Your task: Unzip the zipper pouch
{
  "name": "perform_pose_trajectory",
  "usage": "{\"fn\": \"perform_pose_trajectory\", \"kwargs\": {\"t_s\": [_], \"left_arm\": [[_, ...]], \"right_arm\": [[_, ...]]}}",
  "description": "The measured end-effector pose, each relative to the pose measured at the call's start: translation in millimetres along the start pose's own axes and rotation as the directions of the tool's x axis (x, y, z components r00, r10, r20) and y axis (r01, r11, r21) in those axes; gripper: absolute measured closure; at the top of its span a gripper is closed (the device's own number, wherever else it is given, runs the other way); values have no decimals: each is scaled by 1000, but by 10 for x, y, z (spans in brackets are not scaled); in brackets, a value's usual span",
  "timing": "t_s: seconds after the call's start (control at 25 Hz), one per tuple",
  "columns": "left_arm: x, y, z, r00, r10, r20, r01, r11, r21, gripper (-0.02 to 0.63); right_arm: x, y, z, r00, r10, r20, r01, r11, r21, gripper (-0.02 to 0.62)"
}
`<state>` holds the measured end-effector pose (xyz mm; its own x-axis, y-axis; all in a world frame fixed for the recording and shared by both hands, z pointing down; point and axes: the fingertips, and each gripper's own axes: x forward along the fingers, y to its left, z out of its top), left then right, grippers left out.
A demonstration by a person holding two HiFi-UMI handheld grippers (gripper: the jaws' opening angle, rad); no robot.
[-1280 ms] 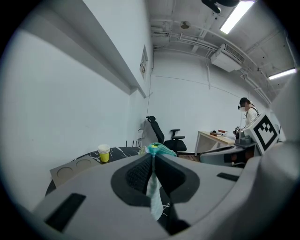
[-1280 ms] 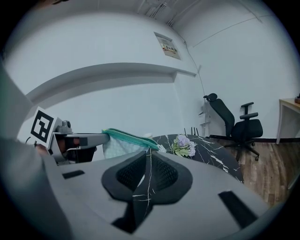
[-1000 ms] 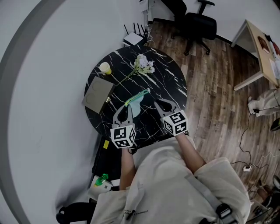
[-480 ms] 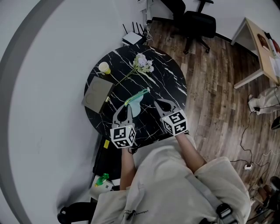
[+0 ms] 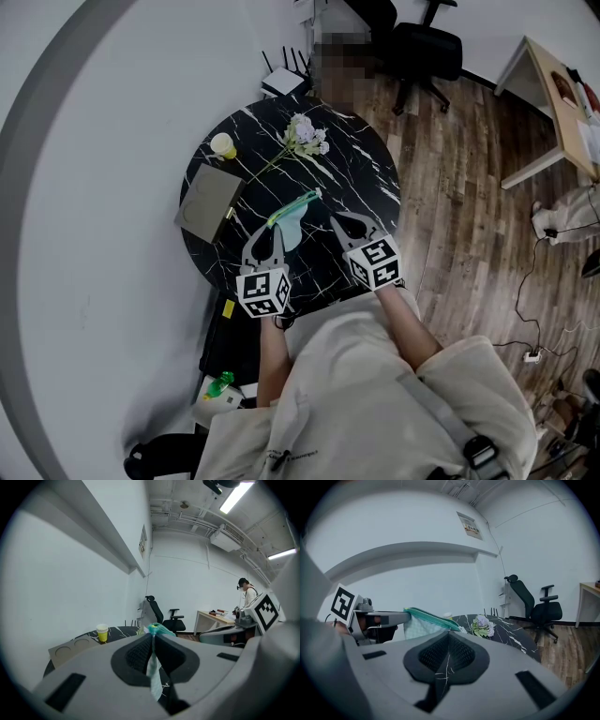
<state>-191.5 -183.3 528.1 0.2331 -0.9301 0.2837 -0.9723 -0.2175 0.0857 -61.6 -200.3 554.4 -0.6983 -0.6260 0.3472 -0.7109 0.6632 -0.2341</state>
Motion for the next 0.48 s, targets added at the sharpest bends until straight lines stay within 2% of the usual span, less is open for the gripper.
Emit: {"fn": "perform_pose_trajectory", "kwargs": {"t_s": [0.48], "left_arm": [[21,-33,-32,1000,-25,-12,25,1000,6,569]], "right_arm": [[34,27,-24,1000,10,-12,-10,1000,-4,588]]}}
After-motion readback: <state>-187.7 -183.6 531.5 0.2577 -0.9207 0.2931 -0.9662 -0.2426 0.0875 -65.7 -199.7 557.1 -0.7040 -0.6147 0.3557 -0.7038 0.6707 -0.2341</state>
